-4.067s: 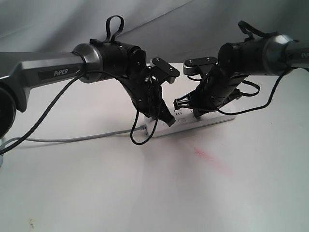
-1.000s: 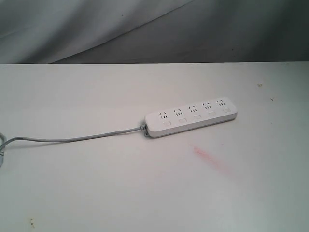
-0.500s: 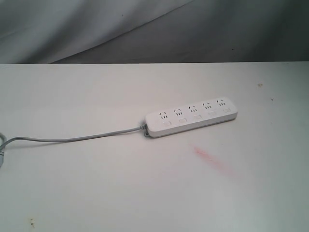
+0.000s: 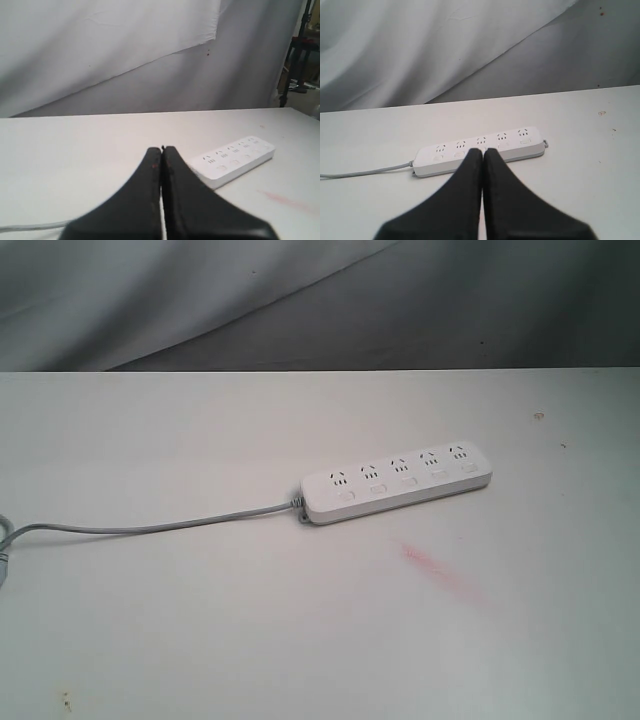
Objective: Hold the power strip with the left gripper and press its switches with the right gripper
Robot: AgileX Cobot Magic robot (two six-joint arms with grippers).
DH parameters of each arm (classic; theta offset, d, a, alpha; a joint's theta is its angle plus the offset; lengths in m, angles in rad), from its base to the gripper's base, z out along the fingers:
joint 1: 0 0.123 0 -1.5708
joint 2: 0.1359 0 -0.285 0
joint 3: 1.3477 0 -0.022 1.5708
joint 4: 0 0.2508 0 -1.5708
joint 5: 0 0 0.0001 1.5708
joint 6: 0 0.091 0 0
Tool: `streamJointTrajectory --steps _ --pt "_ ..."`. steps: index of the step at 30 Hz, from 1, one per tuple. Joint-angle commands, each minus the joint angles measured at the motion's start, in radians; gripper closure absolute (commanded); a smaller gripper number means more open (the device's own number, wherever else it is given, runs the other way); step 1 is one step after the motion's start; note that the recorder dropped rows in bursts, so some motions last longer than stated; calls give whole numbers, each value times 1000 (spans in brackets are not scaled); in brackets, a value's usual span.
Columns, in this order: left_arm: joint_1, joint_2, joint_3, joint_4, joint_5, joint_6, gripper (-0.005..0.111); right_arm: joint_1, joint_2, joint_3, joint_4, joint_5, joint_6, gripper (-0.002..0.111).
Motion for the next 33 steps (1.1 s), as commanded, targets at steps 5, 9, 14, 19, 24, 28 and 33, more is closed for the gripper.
streamJointTrajectory --steps 5,9,14,19,24,28,33 --pt "208 -213 4 8 174 222 107 -1 -3 4 4 0 -11 108" --pt "293 -298 4 13 271 262 107 -1 -3 4 4 0 -11 108" --pt "384 -368 4 33 347 262 107 -1 -3 4 4 0 -11 108" --pt "434 -368 4 53 365 260 107 -1 -3 4 4 0 -11 108" --pt "456 -368 4 60 365 257 107 -1 -3 4 4 0 -11 108" --pt "456 -368 4 60 367 257 107 -1 -3 4 4 0 -11 108" --pt "456 -368 4 47 367 249 107 -1 -3 4 4 0 -11 108"
